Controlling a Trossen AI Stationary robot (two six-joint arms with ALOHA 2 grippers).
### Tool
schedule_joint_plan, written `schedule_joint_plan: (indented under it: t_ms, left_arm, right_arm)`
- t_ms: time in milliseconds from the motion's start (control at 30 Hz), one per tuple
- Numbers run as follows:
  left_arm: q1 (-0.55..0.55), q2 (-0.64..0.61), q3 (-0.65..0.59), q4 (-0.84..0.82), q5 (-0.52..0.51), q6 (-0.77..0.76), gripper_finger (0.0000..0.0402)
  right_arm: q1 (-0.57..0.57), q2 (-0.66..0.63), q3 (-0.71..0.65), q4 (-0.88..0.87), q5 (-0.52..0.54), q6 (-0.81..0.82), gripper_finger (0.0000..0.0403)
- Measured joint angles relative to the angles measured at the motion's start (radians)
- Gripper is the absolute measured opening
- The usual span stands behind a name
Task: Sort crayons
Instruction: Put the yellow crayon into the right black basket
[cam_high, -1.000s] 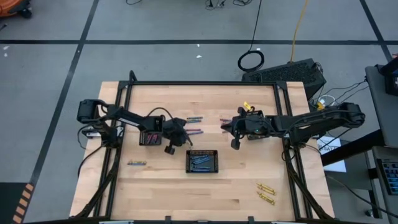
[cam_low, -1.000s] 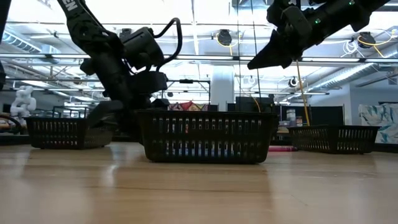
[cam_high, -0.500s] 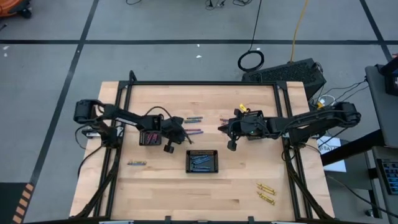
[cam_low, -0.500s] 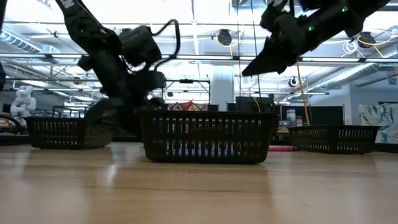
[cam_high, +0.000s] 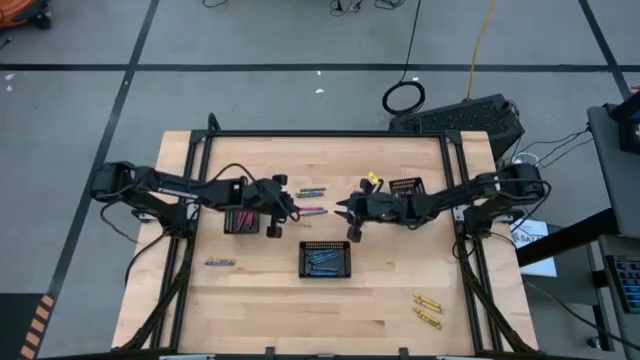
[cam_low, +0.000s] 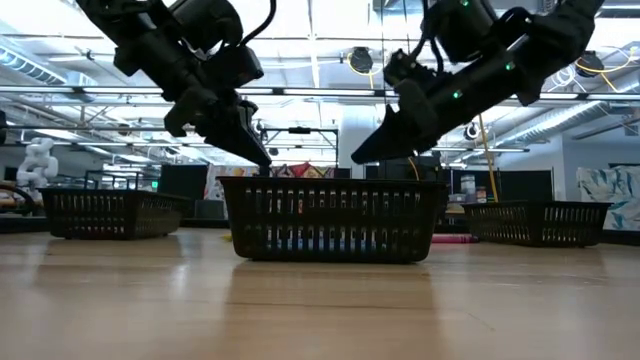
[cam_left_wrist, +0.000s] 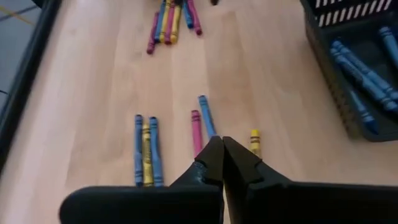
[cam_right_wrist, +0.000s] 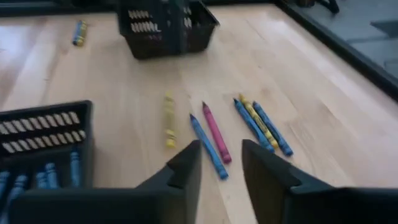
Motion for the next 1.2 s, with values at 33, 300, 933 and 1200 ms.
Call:
schedule_joint_plan:
  t_ms: [33,300,933,1200]
  left_arm:
    - [-0.003,0.005,0.0,-0.004,0.004,-0.019,0.0001]
    - [-0.06,0.062,-0.001,-0.14,0.164,-0.073,0.0004]
    - [-0.218,0.236,0.005,-0.143,0.043,-0.332,0.0167]
    - [-0.215,0.258,0.005,-0.147,0.015,-0.341,0.0069]
  right_arm:
    - [-0.004,0.003,0.0,-0.009,0.0,0.009,0.0122]
    - [-0.006,0.006,0.0,-0.01,-0.003,-0.001,0.0168]
    - [-0.005,0.006,0.0,-0.007,-0.004,-0.001,0.0164]
    - [0.009,-0.056,0.0,-0.104,-0.004,-0.019,0.0164]
